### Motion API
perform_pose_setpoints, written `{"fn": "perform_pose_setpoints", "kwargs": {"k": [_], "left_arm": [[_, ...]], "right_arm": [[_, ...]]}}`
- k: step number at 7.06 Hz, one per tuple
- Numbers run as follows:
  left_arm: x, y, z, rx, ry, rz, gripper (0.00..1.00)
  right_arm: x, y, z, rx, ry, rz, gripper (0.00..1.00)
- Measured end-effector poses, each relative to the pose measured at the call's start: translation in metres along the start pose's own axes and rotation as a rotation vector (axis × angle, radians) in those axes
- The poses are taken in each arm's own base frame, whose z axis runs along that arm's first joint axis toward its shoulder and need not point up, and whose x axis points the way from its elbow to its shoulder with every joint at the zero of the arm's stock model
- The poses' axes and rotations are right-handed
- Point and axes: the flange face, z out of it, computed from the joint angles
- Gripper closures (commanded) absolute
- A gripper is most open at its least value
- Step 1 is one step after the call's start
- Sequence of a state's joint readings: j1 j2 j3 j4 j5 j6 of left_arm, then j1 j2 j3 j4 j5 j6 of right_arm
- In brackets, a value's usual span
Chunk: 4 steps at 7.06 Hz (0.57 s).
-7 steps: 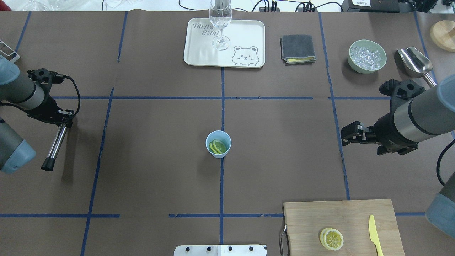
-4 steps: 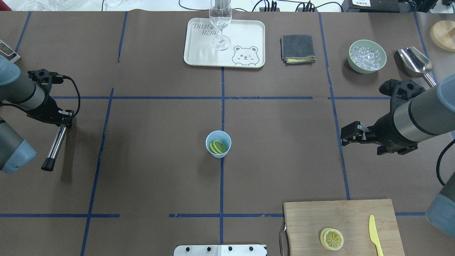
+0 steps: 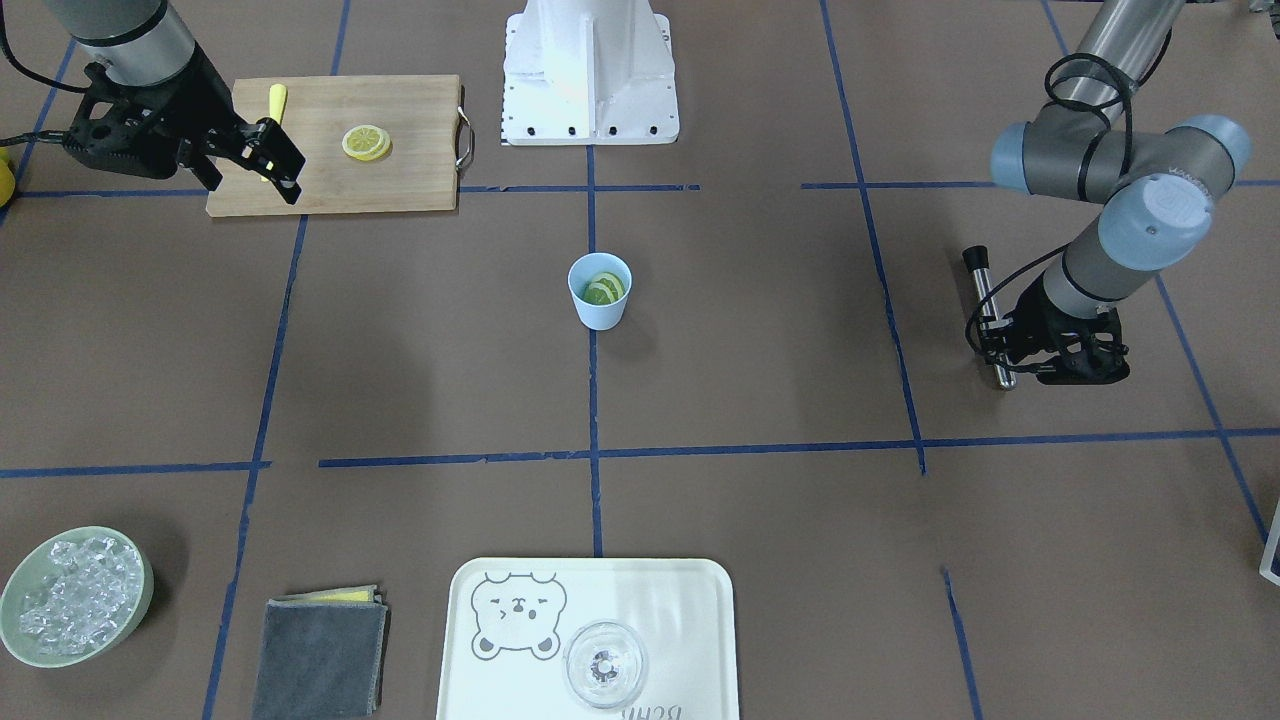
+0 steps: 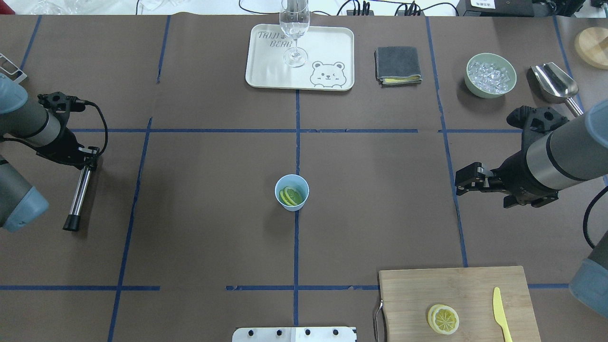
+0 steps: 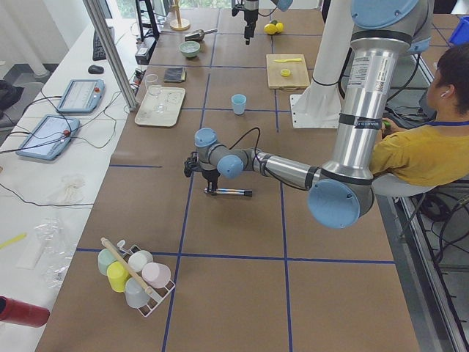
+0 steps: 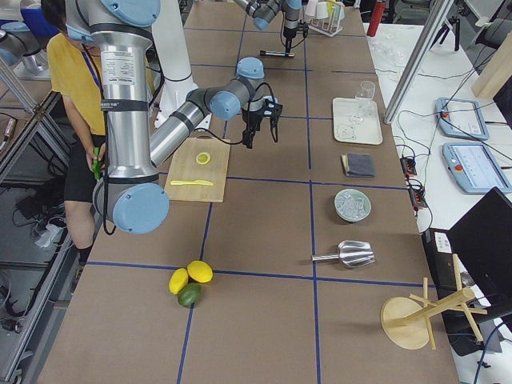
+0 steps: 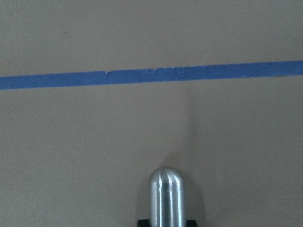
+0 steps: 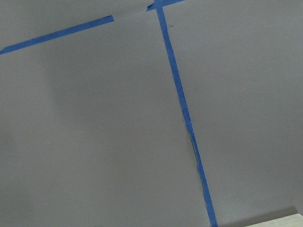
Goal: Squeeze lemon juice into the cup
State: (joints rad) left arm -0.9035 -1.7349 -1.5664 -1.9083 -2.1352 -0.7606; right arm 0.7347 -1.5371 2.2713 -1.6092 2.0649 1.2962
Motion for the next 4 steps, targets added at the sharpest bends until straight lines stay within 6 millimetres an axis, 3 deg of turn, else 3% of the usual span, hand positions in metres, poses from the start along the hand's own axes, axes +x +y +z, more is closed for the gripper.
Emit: {"fn": "perform_pose_setpoints", "kwargs": {"k": [1, 3, 4], "left_arm": [[0.0003, 0.0000, -0.0003, 0.000, 0.000, 0.001, 0.56], [0.0030, -0.0003, -0.0032, 0.005, 0.004, 0.010, 0.46], [0.0087, -0.0007, -0.0101, 0.016, 0.013, 0.023, 0.33]], "right_arm": [[-0.0003, 0.0005, -0.0009, 0.000, -0.002, -0.001, 0.00], [-0.0002, 0.0004, -0.0017, 0.000, -0.003, -0.001, 0.00], [0.0012, -0.0004, -0.0009, 0.001, 0.000, -0.001, 0.00]]}}
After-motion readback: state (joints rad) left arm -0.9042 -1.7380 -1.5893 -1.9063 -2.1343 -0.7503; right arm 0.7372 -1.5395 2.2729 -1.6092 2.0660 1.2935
